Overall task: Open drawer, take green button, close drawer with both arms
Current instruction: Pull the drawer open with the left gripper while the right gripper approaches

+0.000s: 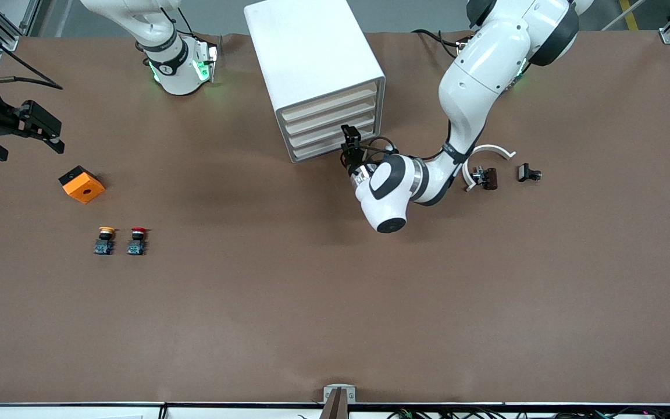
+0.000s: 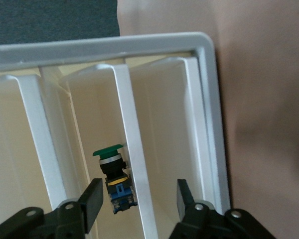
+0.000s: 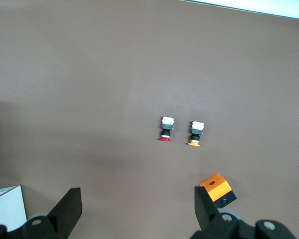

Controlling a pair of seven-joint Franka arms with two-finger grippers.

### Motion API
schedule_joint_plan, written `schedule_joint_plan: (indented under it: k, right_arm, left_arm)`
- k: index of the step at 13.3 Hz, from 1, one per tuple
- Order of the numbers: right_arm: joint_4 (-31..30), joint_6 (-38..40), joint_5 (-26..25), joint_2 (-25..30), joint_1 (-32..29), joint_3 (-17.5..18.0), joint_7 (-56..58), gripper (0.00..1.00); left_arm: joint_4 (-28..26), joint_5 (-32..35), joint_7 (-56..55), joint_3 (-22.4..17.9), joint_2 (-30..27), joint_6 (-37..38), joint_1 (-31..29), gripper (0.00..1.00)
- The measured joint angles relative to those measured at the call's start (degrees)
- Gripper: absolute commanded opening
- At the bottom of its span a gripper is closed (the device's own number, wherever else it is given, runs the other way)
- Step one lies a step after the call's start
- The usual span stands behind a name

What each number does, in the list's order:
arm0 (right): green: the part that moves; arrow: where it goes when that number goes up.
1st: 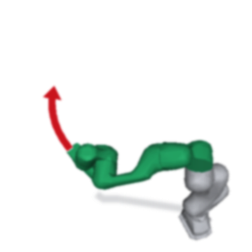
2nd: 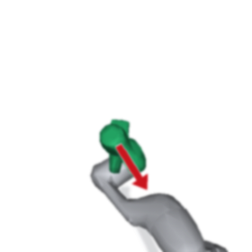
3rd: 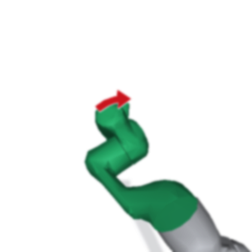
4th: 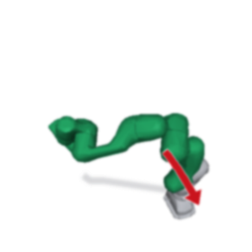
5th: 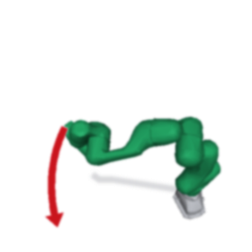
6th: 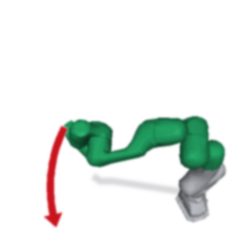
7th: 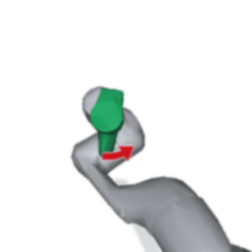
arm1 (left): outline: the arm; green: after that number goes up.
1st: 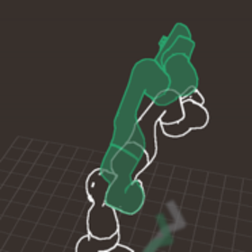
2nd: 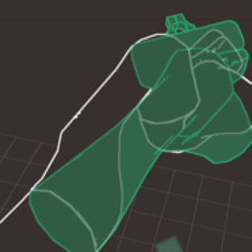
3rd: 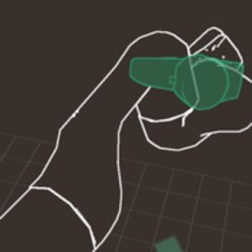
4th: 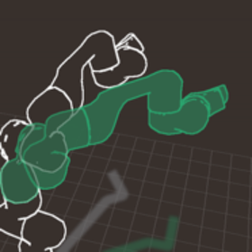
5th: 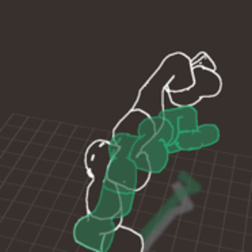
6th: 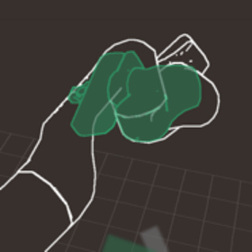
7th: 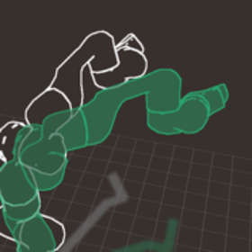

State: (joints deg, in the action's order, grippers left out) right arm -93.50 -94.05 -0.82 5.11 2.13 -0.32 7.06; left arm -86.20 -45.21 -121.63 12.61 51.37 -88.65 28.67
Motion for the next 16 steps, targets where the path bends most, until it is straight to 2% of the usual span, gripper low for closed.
schedule_joint_plan:
  k: [3,5,6,7,12,16]
  right_arm:
    - [0.1,0.0,0.0,0.0,0.0,-0.1,0.0,1.0]
    - [0.1,0.0,0.0,0.0,-0.1,-0.3,0.0,1.0]
    - [0.1,0.0,0.0,0.0,-0.2,-0.4,0.0,1.0]
    - [0.1,0.0,0.0,0.0,-0.2,-0.5,0.0,1.0]
    - [0.6,0.1,0.2,0.0,0.6,0.1,-0.7,1.0]
    - [1.4,1.7,0.5,0.0,7.0,0.5,-16.0,1.0]
  left_arm:
    - [-0.1,-0.9,0.0,0.0,0.5,0.0,1.5,0.28]
    - [-0.1,-0.9,0.0,0.0,0.6,-0.1,2.5,0.22]
    - [-0.1,-0.9,0.0,-0.1,0.7,-0.2,2.7,0.05]
    - [-0.1,-0.9,0.1,-0.1,0.9,-0.2,2.7,0.0]
    - [0.3,-1.0,-0.3,-1.2,1.1,-0.3,2.5,0.0]
    - [3.4,-1.2,0.1,-5.3,0.9,0.0,1.0,0.0]
